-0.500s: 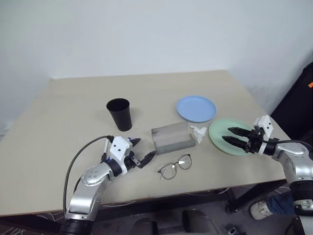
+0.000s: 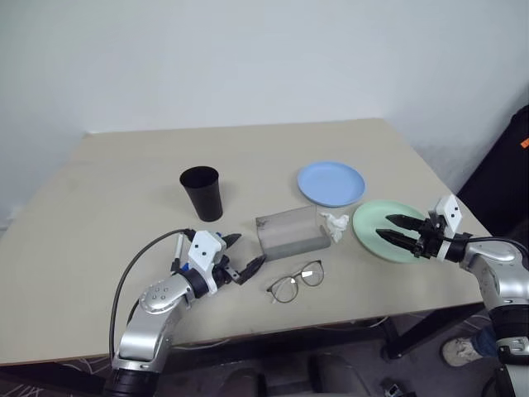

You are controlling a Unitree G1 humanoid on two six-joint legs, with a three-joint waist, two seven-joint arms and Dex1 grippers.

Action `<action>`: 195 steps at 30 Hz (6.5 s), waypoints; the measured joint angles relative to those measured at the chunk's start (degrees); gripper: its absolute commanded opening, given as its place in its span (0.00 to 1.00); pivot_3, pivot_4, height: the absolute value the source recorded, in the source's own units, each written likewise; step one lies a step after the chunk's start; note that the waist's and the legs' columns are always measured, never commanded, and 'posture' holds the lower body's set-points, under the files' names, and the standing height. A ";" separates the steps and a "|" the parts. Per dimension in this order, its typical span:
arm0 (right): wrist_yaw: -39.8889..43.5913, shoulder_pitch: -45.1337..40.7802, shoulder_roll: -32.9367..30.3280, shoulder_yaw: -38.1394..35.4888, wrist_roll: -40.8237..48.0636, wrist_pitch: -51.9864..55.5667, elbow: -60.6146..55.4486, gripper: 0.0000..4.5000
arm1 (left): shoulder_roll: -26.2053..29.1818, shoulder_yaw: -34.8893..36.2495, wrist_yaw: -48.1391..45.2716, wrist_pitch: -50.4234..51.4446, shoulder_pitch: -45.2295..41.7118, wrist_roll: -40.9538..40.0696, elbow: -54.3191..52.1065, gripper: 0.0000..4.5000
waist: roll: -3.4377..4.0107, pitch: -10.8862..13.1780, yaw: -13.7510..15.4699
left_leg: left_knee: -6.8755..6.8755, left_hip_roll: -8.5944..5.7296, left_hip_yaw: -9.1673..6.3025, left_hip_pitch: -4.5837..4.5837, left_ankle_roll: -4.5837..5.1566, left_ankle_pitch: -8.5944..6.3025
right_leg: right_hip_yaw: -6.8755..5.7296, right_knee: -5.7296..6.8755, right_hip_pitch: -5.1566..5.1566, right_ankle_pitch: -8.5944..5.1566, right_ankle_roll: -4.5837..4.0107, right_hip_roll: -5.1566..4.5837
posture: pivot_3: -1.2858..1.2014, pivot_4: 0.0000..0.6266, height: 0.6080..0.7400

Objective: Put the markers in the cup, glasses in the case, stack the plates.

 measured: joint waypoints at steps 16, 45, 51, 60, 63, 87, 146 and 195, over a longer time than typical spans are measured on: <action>-2.29 3.95 -0.28 0.41 -2.04 0.56 -6.10 0.58 | 0.21 -0.80 -1.83 1.22 -0.90 -0.60 -0.02 0.98 | 0.00 0.00 -0.01 | 0.01 0.00 0.01 0.01 -0.01 0.00 | 0.00 0.01 0.00 0.00 0.00 0.00 | 0.52 0.00 1.00; -10.95 -11.78 0.09 12.49 -9.27 41.88 -9.61 0.58 | -1.06 -5.25 -4.32 2.25 -5.93 -0.95 -0.48 0.98 | 0.04 -0.01 0.01 | 0.05 -0.08 -0.03 -0.05 0.18 0.10 | -0.01 0.03 -0.03 0.00 0.00 0.04 | 0.52 0.00 1.00; -12.36 -10.83 0.09 15.70 -9.36 46.51 -15.82 0.58 | -1.05 -5.49 -4.61 2.27 -7.00 -1.14 -0.43 0.98 | 0.03 -0.01 0.01 | 0.05 -0.08 -0.04 -0.06 0.17 0.09 | -0.02 0.02 -0.04 0.00 0.00 0.04 | 0.52 0.00 1.00; -15.30 -10.86 0.23 18.06 -10.59 48.33 -16.26 0.58 | -1.44 -6.38 -4.91 2.25 -7.90 -1.26 0.15 0.98 | 0.03 0.00 -0.01 | 0.04 -0.35 -0.05 -0.06 0.18 0.10 | -0.01 0.02 -0.05 0.00 0.00 0.04 | 0.52 0.00 1.00; -15.91 -11.54 0.41 18.91 -11.37 48.20 -15.57 0.50 | -1.53 -6.65 -4.86 2.23 -7.93 -1.26 0.19 0.98 | 0.03 -0.01 0.00 | 0.04 -0.37 -0.07 -0.06 0.18 0.10 | -0.01 0.03 -0.05 0.00 0.00 0.04 | 0.52 0.00 1.00; -23.06 -17.99 2.05 19.84 -17.77 35.71 -3.16 0.00 | -2.09 -6.74 -4.07 1.57 -8.18 -1.12 1.22 0.98 | -0.07 -0.05 -0.06 | 0.03 -0.47 -0.08 -0.06 0.22 0.11 | 0.00 0.00 -0.04 0.00 0.01 -0.06 | 0.52 0.00 1.00; -16.90 -48.37 18.98 16.10 -34.31 -21.85 56.16 0.51 | -2.68 -4.42 0.43 1.79 -8.57 -0.48 0.42 0.98 | 0.09 -0.07 -1.77 | -0.09 -0.58 -0.20 -0.03 0.31 0.16 | 0.13 0.15 0.00 0.03 0.02 -0.03 | 0.52 0.00 1.00; -3.43 -32.52 15.33 18.20 -26.01 19.70 27.91 0.01 | -2.00 -4.54 -2.48 1.52 -12.23 -0.24 5.31 0.98 | 0.14 -0.09 -1.69 | 0.00 -0.59 -0.19 -0.01 0.30 0.15 | 0.12 0.19 0.04 0.05 0.06 -0.02 | 0.52 0.00 1.00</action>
